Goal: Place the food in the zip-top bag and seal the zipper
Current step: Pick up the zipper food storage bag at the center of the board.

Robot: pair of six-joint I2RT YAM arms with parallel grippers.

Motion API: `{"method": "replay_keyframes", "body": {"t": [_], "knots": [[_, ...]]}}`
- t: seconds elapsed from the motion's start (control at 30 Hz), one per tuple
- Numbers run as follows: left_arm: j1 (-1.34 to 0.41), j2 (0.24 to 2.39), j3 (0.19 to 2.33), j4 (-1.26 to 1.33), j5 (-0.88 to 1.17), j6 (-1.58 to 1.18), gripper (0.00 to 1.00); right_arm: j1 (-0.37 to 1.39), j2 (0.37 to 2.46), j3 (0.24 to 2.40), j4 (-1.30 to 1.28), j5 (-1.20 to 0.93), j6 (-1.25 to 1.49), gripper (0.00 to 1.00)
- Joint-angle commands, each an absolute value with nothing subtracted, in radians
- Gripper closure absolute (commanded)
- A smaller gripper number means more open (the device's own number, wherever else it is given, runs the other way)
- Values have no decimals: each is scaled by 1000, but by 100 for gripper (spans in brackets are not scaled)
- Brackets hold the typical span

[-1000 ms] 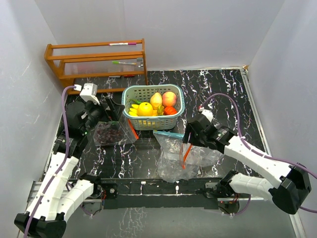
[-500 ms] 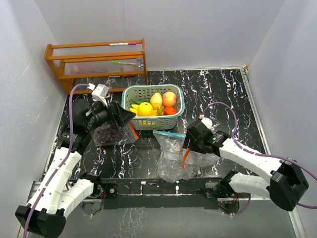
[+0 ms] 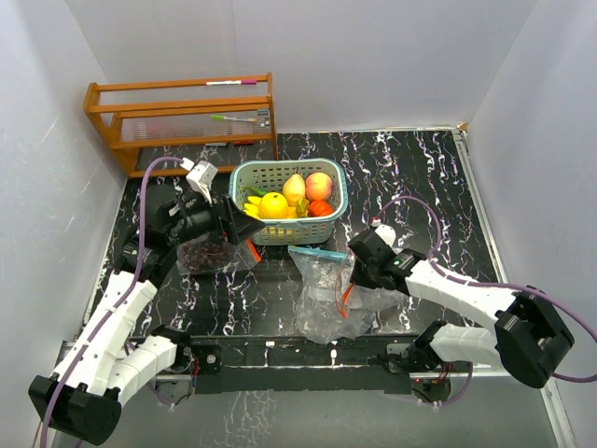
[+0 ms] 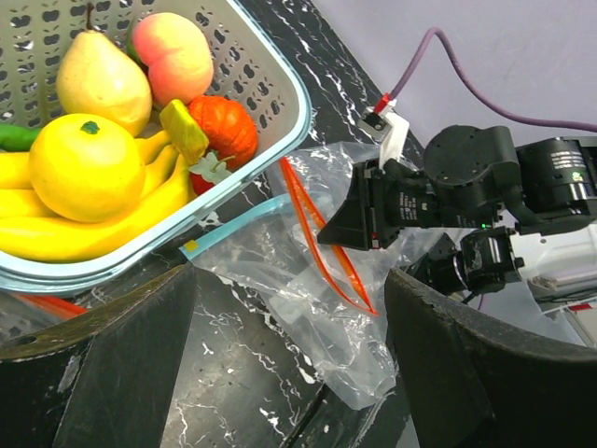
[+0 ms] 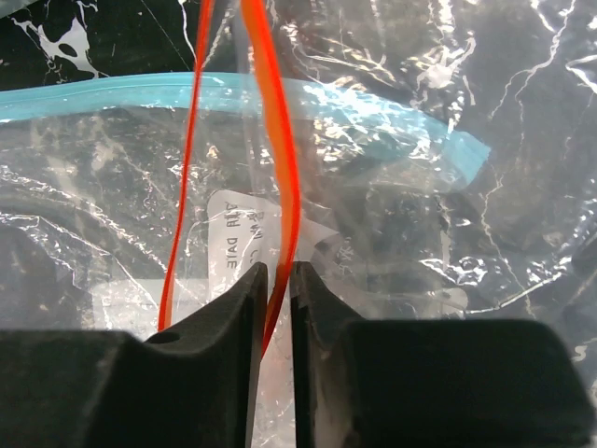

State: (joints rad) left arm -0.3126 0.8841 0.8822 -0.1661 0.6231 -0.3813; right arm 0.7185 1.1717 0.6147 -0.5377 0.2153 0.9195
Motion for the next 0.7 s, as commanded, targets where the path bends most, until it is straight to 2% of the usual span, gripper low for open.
{"method": "replay_keyframes", "body": {"t": [0.0,0.07,0.27,0.4,0.67], "knots": [[-323,876,860,-122,698,-416,21,716,1155,611,-493,269,912,85],[-327,875,848,-100,717,-437,21,716,1138,608,-498,282,907,92],[-346,884,831,-80,723,-458,22,716,1013,614,-496,293,883,93],[-383,917,837,-46,740,-482,26,716,897,670,-528,309,856,92],[-693,1051,885,14,541,-506,28,716,867,826,-568,312,803,92]]}}
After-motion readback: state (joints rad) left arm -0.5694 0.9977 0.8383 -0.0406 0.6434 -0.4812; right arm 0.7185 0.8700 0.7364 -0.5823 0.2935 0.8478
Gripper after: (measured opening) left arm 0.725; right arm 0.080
